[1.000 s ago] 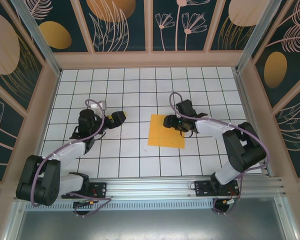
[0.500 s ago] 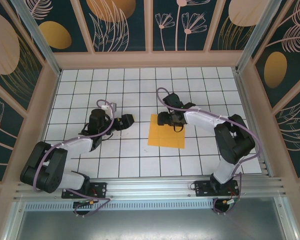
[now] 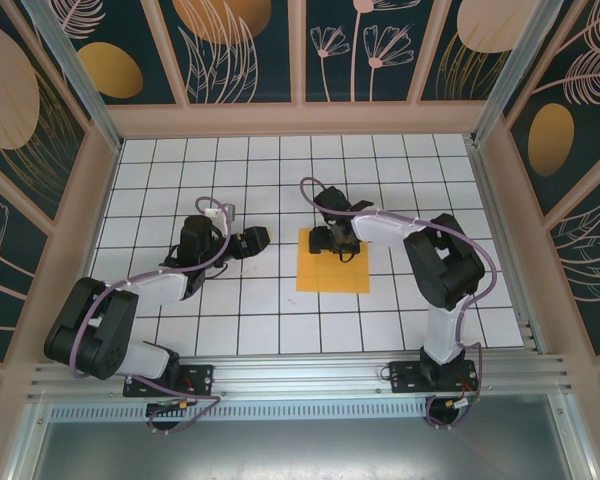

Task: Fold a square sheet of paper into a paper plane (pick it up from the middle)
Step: Move the square sheet of paper to the center of the table.

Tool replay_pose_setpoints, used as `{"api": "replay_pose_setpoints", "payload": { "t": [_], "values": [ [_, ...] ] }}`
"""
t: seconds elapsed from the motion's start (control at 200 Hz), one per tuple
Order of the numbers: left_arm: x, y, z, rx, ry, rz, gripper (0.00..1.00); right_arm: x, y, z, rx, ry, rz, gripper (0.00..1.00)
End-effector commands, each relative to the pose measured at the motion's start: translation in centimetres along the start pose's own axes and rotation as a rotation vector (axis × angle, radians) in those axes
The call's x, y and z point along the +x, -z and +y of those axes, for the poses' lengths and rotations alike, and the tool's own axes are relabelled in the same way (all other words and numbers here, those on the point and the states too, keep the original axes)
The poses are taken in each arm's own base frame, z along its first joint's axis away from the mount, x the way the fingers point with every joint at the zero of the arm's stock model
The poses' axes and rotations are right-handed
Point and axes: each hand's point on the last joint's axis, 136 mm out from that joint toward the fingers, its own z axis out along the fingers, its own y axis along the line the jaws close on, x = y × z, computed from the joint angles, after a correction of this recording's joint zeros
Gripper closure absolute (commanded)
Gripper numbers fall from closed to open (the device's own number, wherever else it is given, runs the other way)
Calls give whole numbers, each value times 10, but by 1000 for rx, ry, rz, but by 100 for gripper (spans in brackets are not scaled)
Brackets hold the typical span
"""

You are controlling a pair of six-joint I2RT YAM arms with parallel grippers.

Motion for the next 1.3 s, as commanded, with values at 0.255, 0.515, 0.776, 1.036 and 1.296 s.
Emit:
{"api": "replay_pose_setpoints", "payload": {
  "t": [0.255, 0.515, 0.776, 1.036, 1.296],
  "values": [
    [-9, -3, -12, 31, -52, -4, 1, -11, 22, 17, 20, 75, -18, 20],
    [-4, -1, -12, 38, 8, -2, 1, 14, 32, 9, 100, -36, 19, 10],
    [18, -9, -18, 41, 23, 78, 2, 26, 22, 10, 94, -56, 72, 8],
    [33, -17, -31, 71, 6, 144, 1, 31, 12, 5, 118, -54, 92, 6],
    [37, -17, -28, 64, 9, 153, 1, 37, -1, 1, 137, -41, 121, 4]
  ]
}}
